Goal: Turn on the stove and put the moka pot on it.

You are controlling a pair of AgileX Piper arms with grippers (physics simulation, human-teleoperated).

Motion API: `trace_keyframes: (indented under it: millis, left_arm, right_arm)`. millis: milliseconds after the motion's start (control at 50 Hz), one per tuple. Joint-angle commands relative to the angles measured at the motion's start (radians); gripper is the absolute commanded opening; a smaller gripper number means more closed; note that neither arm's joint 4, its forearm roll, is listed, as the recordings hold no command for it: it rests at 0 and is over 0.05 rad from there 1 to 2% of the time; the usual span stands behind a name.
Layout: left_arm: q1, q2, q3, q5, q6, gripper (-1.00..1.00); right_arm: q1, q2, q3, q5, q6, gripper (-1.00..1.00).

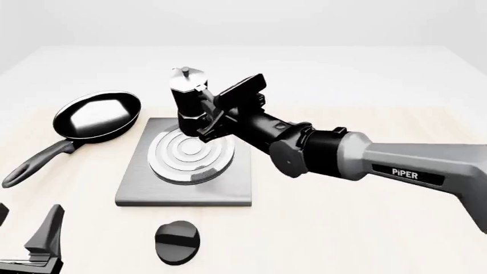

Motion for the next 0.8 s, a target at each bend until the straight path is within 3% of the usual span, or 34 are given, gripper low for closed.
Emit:
trace_keyframes:
  millis: [20, 220, 520, 800]
  left_arm:
    - [0.006, 0.0, 0.0, 0.006, -0.001, 1.0]
    - [0.001, 0.0, 0.0, 0.006, 0.001, 1.0]
    - [0.011, 0.0, 0.0, 0.015, -0.006, 1.0]
    - [0.012, 0.0, 0.0, 0.022, -0.013, 1.0]
  right_arm:
    - [0.032, 0.07, -0.106, 0.017, 0.043, -1.0]
    - [0.039, 0.112, -0.136, 0.019, 0.065, -1.0]
    - [0.019, 0.208, -0.212, 0.044, 0.048, -1.0]
    - [0.016, 0.243, -0.212, 0.038, 0.086, -1.0]
